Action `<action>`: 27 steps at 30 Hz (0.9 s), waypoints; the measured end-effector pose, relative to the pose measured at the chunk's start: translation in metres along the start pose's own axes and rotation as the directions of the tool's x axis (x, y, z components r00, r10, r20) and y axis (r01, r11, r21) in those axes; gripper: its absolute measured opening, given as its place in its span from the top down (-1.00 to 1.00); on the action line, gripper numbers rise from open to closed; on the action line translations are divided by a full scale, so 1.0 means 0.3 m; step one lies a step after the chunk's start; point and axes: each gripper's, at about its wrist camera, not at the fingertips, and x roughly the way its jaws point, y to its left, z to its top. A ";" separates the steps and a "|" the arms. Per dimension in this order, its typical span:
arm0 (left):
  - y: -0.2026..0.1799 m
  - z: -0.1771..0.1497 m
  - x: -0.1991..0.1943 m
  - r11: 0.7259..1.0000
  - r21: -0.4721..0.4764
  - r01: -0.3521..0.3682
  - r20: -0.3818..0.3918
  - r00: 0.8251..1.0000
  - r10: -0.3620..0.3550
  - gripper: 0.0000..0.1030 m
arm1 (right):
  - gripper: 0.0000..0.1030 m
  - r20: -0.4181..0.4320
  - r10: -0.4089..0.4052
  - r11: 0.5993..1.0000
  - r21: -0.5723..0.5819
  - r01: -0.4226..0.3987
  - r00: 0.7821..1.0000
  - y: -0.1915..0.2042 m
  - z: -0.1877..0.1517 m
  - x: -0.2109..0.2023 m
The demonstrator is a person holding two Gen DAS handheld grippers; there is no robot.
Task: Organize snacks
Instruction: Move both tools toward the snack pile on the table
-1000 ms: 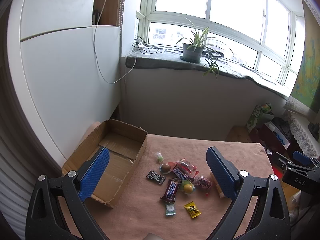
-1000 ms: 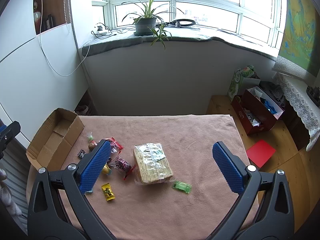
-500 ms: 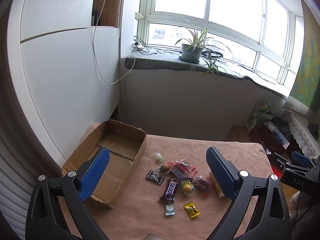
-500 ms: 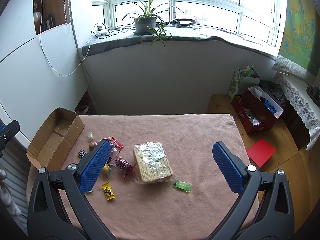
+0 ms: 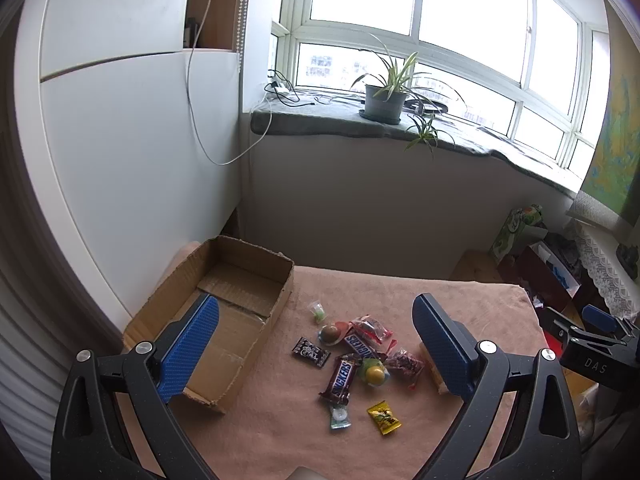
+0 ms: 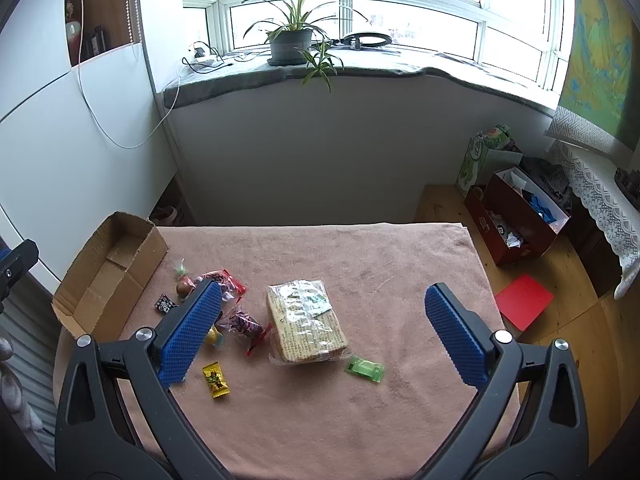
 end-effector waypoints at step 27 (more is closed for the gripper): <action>0.073 -0.106 0.146 0.999 -0.028 -0.032 -0.210 0.977 0.025 -0.89 | -1.00 -0.153 0.026 0.999 0.051 -0.018 0.988 -0.175 -0.154 0.149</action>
